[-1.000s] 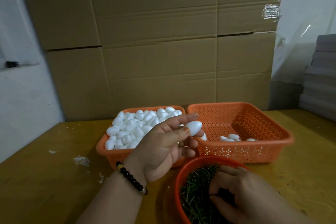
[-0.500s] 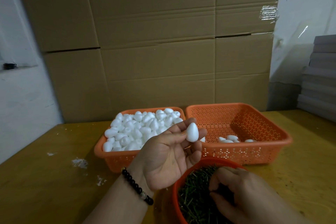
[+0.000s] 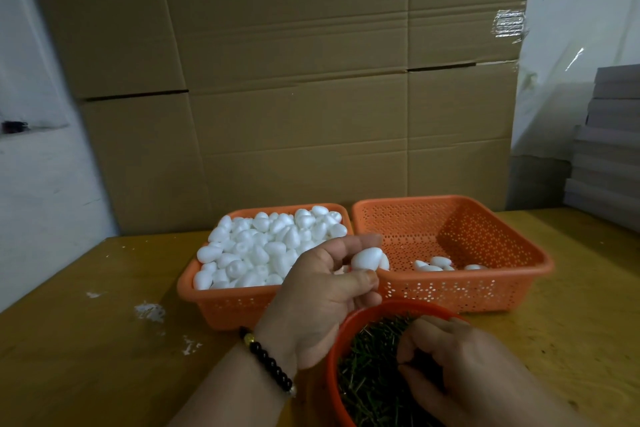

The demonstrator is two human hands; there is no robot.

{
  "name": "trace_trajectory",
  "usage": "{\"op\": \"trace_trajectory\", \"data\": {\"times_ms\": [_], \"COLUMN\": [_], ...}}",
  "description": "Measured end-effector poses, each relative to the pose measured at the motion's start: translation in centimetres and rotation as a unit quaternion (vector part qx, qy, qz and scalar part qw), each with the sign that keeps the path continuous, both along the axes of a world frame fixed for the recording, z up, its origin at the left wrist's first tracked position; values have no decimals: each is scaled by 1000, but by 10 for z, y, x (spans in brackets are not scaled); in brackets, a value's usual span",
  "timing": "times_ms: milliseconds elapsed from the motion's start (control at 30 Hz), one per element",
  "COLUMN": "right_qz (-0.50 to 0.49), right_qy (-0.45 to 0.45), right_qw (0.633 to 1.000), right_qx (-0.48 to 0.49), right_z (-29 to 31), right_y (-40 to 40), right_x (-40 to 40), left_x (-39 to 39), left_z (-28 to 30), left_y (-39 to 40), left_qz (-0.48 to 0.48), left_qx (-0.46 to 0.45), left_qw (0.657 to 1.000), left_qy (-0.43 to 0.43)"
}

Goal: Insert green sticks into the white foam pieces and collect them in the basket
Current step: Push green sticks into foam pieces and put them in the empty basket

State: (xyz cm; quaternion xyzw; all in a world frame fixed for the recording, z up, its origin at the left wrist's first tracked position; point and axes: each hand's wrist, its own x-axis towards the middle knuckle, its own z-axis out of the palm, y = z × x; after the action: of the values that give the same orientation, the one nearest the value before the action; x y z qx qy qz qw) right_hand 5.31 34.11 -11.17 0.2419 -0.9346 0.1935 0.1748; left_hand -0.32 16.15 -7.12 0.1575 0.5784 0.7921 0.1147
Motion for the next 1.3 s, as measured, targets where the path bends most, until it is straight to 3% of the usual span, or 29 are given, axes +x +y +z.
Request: {"op": "trace_trajectory", "data": {"times_ms": [100,167,400,533,767,1133,1300], "right_qz": [4,8,8,-4,-35,3,43], "right_qy": [12,24,50,76,102,81,17], "right_qw": [1000,1000,997,991,976,940,918], "right_qx": [-1,-6,-65,-112,-188,-331,-394], "right_z": [0,0,0,-1,-6,-9,-9], "right_y": [0,0,3,3,3,-1,-2], "right_x": [0,0,-1,0,-3,-6,-8], "left_x": [5,8,8,4,0,0,-1], "left_z": [-1,-1,-3,0,1,1,-2], "left_y": [2,3,6,4,2,1,3], "left_qz": [92,101,35,-18,-109,-152,-150], "left_qx": [-154,-184,-114,-10,96,115,102], "left_qw": [976,965,988,1000,985,968,968], "left_qy": [121,158,103,21,-93,-166,-174]}}
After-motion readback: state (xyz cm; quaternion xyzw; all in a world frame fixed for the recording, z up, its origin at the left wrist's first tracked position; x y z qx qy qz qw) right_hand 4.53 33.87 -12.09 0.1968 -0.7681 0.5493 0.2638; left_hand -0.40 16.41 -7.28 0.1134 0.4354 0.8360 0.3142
